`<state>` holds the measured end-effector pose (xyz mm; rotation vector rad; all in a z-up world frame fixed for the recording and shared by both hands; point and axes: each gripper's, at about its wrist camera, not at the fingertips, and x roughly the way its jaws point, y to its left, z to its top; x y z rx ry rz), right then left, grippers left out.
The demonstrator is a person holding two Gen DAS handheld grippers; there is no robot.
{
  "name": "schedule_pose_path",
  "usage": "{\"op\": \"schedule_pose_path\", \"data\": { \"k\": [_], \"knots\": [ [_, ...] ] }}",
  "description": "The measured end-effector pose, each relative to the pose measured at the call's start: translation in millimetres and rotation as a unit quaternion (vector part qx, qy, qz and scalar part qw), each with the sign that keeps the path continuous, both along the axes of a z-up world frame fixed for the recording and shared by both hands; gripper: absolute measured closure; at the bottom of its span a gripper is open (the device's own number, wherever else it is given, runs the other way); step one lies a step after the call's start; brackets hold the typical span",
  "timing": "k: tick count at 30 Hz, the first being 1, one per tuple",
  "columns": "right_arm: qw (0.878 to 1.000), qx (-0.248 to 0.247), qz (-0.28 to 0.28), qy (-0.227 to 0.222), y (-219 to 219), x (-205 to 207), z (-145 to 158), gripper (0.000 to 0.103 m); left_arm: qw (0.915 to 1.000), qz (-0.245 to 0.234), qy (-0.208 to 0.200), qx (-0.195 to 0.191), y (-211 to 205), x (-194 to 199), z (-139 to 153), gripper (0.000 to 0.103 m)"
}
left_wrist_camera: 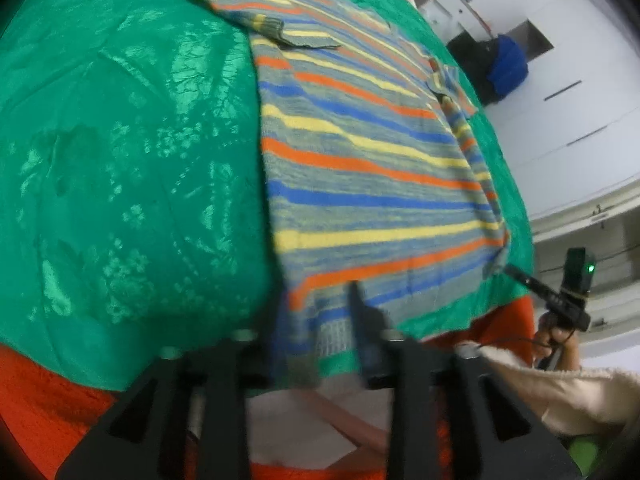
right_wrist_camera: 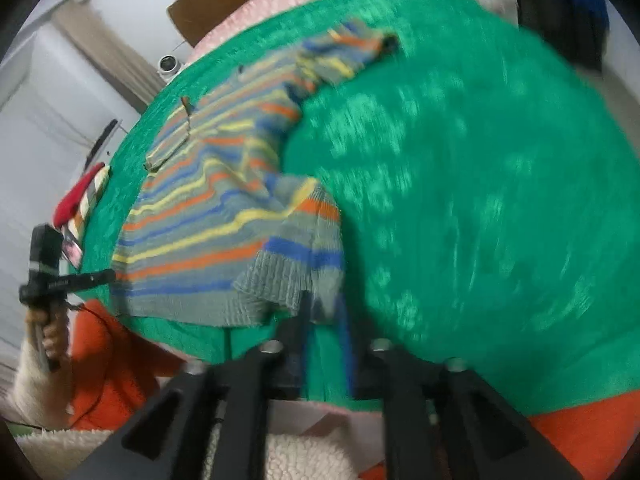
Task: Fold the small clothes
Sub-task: 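Lift the hem with both tools and flip the sweater over to spread it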
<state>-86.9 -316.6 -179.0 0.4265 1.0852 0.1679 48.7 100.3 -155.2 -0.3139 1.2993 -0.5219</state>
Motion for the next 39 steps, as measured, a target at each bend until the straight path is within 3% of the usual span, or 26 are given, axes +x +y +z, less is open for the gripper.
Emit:
{"op": "schedule_pose_path", "data": {
  "k": [2, 4, 7, 10, 11, 12, 13, 16, 20, 22, 24, 26, 28, 29, 32, 35, 39],
  "knots": [
    [0.999, 0.033, -0.012, 0.004, -11.6, -5.3, -7.1, 0.049, 0.9999, 0.004, -0.001, 0.01, 1.9, -2.8, -2.5, 0.063],
    [0.997, 0.07, -0.021, -0.005, -21.7, -6.4, -7.0, 0.043, 0.9998, 0.009, 0.005, 0.017, 6.7, -4.3, -7.2, 0.063],
    [0.995, 0.084, -0.032, -0.03, -34.9, -3.9, 3.0, 0.035, 0.9997, 0.012, 0.015, 0.014, 1.8, -5.7, -13.6, 0.063],
    [0.993, 0.111, -0.031, -0.03, -34.2, 18.4, 0.6, 0.035, 0.9993, -0.012, 0.016, 0.033, -18.3, -9.6, -17.8, 0.063],
    [0.993, 0.115, -0.027, -0.03, -32.6, 26.1, -1.1, 0.035, 0.9981, -0.021, 0.014, 0.056, -26.3, -11.0, -20.8, 0.069],
    [0.993, 0.117, -0.02, -0.023, -28.1, 34.7, -6.4, 0.035, 0.9971, -0.023, 0.015, 0.071, -29.1, -11.8, -23.4, 0.095],
    [0.993, 0.118, -0.01, -0.002, -24.4, 46.5, -15.6, 0.037, 0.996, -0.024, 0.022, 0.083, -30.3, -11.7, -27.6, 0.097],
    [0.996, 0.075, 0.028, 0.048, -15.0, 59.0, -18.4, 0.097, 0.9973, -0.01, 0.02, 0.07, -10.2, -16.4, -14.0, 0.099],
    [0.991, 0.125, 0.033, 0.034, -35.8, 28.7, 26.6, 0.097, 0.9991, -0.016, -0.008, 0.039, 21.1, -33.1, 25.1, 0.099],
    [0.991, 0.122, 0.045, 0.031, -30.0, 15.1, 41.8, 0.097, 0.9969, -0.038, -0.016, 0.067, 17.1, -36.8, 27.2, 0.099],
    [0.991, 0.114, 0.047, 0.049, -17.4, 10.6, 29.3, 0.097, 0.9918, -0.052, -0.015, 0.116, 9.4, -36.8, 16.4, 0.099],
    [0.99, 0.081, 0.043, 0.105, -1.4, 14.0, -11.8, 0.097, 0.9875, -0.055, 0.002, 0.148, 6.4, -34.8, -5.0, 0.099],
    [0.989, 0.049, 0.038, 0.136, 7.0, 13.6, -44.3, 0.097, 0.986, -0.048, 0.023, 0.158, 7.5, -34.8, -23.9, 0.099],
    [0.988, 0.06, 0.026, 0.138, 6.6, 12.5, -55.5, 0.098, 0.9865, -0.043, 0.025, 0.156, 9.1, -36.3, -29.4, 0.099],
    [0.988, 0.083, 0.004, 0.133, 1.6, 9.2, -58.5, 0.098, 0.9879, -0.029, 0.022, 0.151, 11.6, -36.9, -31.3, 0.098],
    [0.989, 0.074, 0.01, 0.13, 2.2, 6.0, -53.4, 0.098, 0.987, -0.022, 0.023, 0.157, 7.9, -38.5, -32.9, 0.095],
    [0.988, 0.06, 0.004, 0.141, -6.6, -5.3, -41.4, 0.087, 0.9755, -0.031, 0.014, 0.217, 3.1, -48.9, -29.8, 0.085]
  ]
}}
